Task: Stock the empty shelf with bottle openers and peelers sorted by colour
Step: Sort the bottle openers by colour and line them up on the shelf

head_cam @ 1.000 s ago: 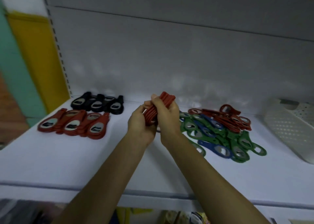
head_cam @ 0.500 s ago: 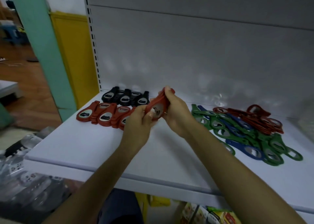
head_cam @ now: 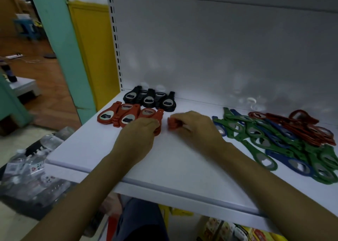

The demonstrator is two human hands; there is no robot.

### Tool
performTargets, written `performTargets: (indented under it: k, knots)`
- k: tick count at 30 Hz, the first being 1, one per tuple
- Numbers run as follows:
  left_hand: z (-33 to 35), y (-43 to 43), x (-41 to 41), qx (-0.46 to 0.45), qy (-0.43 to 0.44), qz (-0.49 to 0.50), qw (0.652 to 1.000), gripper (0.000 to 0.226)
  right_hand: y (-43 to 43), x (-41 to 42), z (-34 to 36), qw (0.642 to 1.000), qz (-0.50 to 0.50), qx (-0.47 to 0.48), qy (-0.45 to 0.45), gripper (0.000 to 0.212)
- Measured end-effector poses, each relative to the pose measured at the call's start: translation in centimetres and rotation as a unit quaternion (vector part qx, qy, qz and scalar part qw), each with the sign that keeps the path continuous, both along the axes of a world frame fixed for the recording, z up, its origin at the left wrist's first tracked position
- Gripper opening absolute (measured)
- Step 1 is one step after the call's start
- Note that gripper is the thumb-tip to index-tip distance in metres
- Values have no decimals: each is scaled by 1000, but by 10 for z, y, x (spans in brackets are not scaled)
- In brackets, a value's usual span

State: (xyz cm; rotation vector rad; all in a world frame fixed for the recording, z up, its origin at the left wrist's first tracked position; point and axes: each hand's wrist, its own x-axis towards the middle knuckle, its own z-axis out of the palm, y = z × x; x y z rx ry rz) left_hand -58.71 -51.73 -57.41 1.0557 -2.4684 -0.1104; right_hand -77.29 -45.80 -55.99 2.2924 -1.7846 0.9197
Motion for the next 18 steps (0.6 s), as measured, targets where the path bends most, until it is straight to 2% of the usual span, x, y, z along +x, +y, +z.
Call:
performTargets:
  k: [2, 4, 6, 10, 13, 15, 18]
  knots:
    - [-2, -1, 1, 2, 5, 2, 1000, 36, -3, 6, -8, 998, 52, -1, 47, 28]
    - [-3, 0, 2, -12, 24, -2, 1000, 32, -7, 6, -8, 996, 81, 12, 47, 35]
    - [-3, 1, 3, -39, 43, -23, 998, 32, -11, 2, -5, 995, 86, 41, 27, 44]
    - [-3, 2, 4, -35, 32, -34, 998, 56, -17, -5, 1, 992, 72, 105, -26, 54]
    - [-5, 2, 4, -47, 29, -32, 998, 54, -18, -9, 5, 986, 66, 153, -31, 64]
    - [-6, 2, 4, -61, 44, -42, 996, 51, -14, -13, 6, 981, 66, 166, -68, 69]
    - [-5, 0, 4, -79, 29, -64, 994, 58, -8, -17, 0, 983, -2, 142, -117, 55]
